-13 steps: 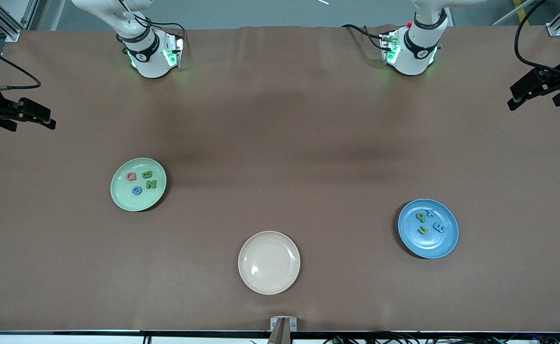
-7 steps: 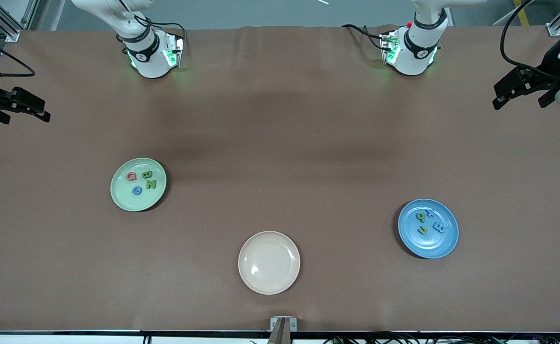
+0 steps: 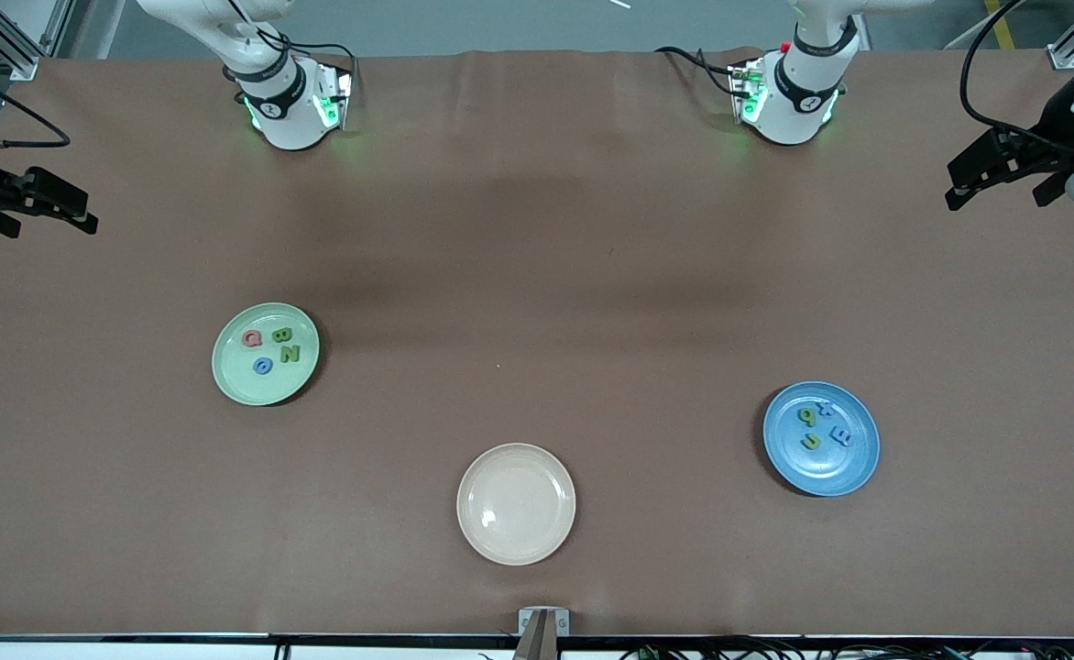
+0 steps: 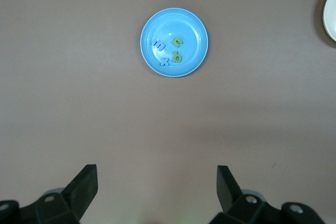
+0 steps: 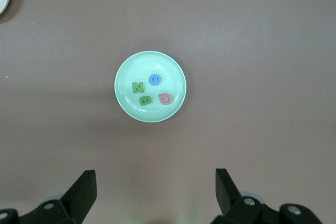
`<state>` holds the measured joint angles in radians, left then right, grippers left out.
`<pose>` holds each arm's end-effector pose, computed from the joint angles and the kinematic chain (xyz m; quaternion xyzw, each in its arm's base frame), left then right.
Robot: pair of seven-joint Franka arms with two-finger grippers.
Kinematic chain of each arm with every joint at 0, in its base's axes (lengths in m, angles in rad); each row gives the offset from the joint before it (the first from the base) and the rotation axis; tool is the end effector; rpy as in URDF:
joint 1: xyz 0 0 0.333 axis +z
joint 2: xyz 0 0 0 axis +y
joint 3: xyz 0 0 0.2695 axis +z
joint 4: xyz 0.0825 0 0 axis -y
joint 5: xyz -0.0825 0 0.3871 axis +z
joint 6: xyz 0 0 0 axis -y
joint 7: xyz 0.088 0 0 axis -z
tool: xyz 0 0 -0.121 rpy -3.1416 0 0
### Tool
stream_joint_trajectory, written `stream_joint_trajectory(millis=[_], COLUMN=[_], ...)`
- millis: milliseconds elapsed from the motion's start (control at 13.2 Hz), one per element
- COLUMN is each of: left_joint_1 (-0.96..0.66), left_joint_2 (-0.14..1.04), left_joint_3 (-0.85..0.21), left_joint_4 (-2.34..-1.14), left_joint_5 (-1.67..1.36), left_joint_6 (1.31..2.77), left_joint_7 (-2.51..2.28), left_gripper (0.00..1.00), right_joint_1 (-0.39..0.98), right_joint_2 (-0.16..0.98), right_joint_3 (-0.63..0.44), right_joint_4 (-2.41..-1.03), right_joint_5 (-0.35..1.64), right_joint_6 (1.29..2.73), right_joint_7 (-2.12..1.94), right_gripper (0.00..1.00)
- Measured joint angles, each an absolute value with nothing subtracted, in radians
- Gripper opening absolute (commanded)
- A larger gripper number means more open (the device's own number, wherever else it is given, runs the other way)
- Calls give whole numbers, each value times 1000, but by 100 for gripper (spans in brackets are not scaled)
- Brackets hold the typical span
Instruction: Sort upper and lower case letters into plates
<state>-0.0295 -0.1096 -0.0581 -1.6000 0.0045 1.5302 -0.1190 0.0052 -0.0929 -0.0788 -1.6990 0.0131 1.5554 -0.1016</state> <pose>0.5224 -0.0469 0.6057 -0.9997 -0.0159 -0.0203 0.0033 0.5273 -0.0387 0.5523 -0.9995 -0.0142 0.0245 0.0124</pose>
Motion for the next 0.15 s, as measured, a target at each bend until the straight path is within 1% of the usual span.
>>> stream_joint_trajectory(millis=[152], left_joint_1=[-29], left_joint_2=[-109], left_joint_3=[-58], left_joint_4=[-1600], left_joint_5=[5], left_joint_6=[1529], left_joint_7=[-119], left_gripper=[100], right_joint_1=[5], right_joint_2=[-93], right_joint_3=[-76], right_joint_4=[-1701], right_joint_5=[12], right_joint_6=[1552], right_joint_7=[-102], right_gripper=[100])
